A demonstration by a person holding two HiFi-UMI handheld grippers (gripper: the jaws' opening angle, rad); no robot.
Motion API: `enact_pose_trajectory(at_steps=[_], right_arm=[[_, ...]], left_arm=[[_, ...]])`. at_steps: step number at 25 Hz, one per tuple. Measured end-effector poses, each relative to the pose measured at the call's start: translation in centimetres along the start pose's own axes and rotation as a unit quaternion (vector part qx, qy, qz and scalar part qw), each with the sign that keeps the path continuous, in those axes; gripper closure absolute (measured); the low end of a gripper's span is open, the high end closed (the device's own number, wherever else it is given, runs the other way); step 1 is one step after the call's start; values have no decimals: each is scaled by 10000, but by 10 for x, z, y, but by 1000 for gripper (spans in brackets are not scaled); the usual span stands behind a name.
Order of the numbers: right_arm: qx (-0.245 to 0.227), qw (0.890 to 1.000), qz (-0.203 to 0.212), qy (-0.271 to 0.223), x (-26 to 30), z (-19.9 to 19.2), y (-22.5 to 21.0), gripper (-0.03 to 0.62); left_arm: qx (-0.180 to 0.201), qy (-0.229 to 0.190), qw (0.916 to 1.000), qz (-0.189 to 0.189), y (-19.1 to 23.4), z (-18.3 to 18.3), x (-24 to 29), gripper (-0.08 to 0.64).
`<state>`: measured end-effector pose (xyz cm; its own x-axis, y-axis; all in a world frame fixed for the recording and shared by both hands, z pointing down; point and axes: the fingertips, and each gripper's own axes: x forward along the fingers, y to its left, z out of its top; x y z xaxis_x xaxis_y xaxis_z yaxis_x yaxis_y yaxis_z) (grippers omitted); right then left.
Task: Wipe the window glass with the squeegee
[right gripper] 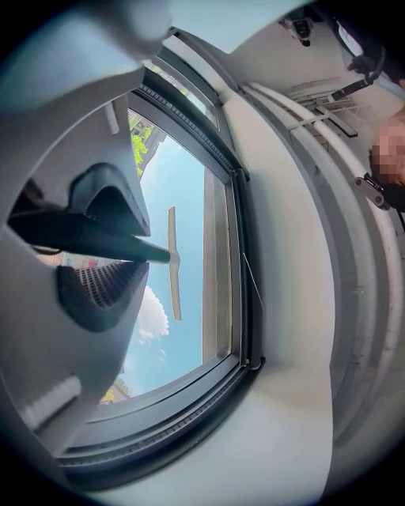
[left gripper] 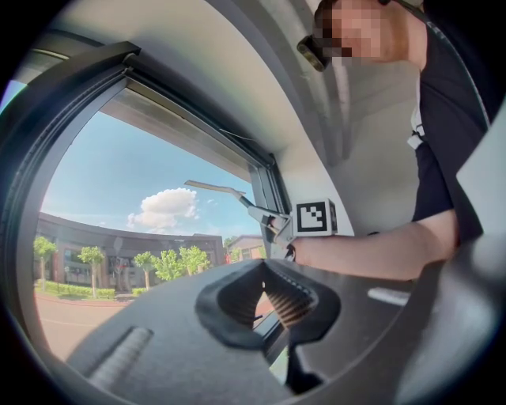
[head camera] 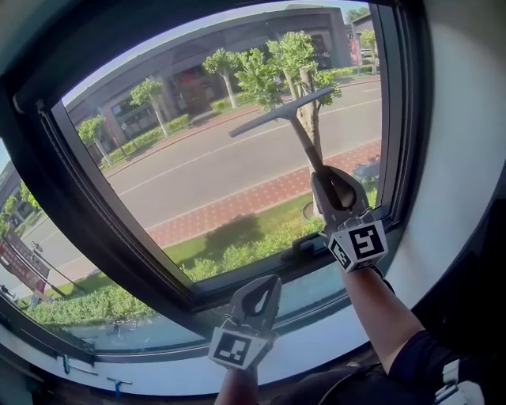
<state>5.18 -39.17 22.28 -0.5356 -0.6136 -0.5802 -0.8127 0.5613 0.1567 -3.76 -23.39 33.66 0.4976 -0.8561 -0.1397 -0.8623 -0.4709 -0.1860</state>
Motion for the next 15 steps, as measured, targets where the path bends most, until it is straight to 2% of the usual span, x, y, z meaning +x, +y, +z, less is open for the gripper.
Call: enact_pose_trajectory(at_steps=[9,15], right_arm=[[9,9991,47,417,-32,-32,6,491],[173,9976,17,678,-52,-56,13,491]], left_arm=[[-56,17,9999,-109,-7,-4,7,557],[-88,27,9998,-193,-10,-7,11,557]])
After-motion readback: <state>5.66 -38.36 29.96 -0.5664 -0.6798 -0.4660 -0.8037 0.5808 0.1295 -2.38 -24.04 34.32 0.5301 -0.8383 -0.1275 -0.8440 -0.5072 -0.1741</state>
